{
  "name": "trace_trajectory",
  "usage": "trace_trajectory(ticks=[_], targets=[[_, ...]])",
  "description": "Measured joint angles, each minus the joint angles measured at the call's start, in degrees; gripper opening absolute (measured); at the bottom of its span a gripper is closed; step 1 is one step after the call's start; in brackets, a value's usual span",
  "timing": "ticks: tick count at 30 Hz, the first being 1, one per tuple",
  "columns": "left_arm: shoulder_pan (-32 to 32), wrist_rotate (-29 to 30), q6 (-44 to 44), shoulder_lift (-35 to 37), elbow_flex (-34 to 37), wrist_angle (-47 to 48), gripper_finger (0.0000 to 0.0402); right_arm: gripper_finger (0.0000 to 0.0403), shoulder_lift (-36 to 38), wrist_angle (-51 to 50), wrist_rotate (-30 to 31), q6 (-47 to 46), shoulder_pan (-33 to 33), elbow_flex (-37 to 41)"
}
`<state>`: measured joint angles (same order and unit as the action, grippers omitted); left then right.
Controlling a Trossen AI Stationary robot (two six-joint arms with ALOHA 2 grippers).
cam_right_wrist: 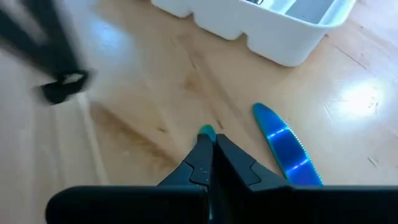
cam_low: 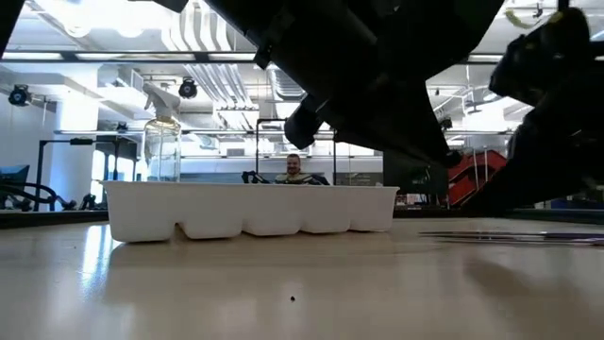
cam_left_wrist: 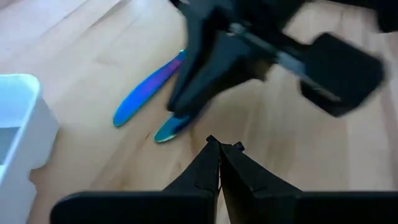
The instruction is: Sort silverware
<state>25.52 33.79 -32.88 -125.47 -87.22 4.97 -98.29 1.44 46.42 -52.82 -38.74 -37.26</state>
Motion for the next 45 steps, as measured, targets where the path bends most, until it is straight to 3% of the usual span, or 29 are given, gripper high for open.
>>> trace_trajectory(ticks=[9,13,18,25,29,36,45], targets=[[0.0,-3.6,0.5,-0.1,0.0,3.0,0.0000,0.0000,-5.5,7.4,-3.3,0.3,1.1,-0.3],[0.5,-8.9,-0.3,-0.1,0.0,2.5,0.0000,0.0000,-7.8,8.5,-3.8,0.4,0.1,-3.0],[2.2,-7.5,-4.3,-0.1,0.0,2.3,0.0000,0.0000,-9.1,8.1,-5.3,3.4,0.2,-6.8],[4.7,-0.8,-8.7,-0.1,0.6,3.1,0.0000,0.0000,-9.0,8.2,-4.9,7.6,-0.3,-10.1],[4.8,1.8,-9.9,-0.9,0.7,3.0,0.0000,0.0000,-5.5,6.9,-4.7,10.1,-1.7,-10.3],[2.0,1.8,-9.7,-4.8,0.3,-0.3,0.0000,0.0000,4.1,-8.6,1.3,5.4,-6.2,-10.3],[0.5,-1.6,-10.5,-6.6,-0.2,-0.1,0.0000,0.0000,6.8,-14.9,1.7,-0.2,-11.0,-10.2]])
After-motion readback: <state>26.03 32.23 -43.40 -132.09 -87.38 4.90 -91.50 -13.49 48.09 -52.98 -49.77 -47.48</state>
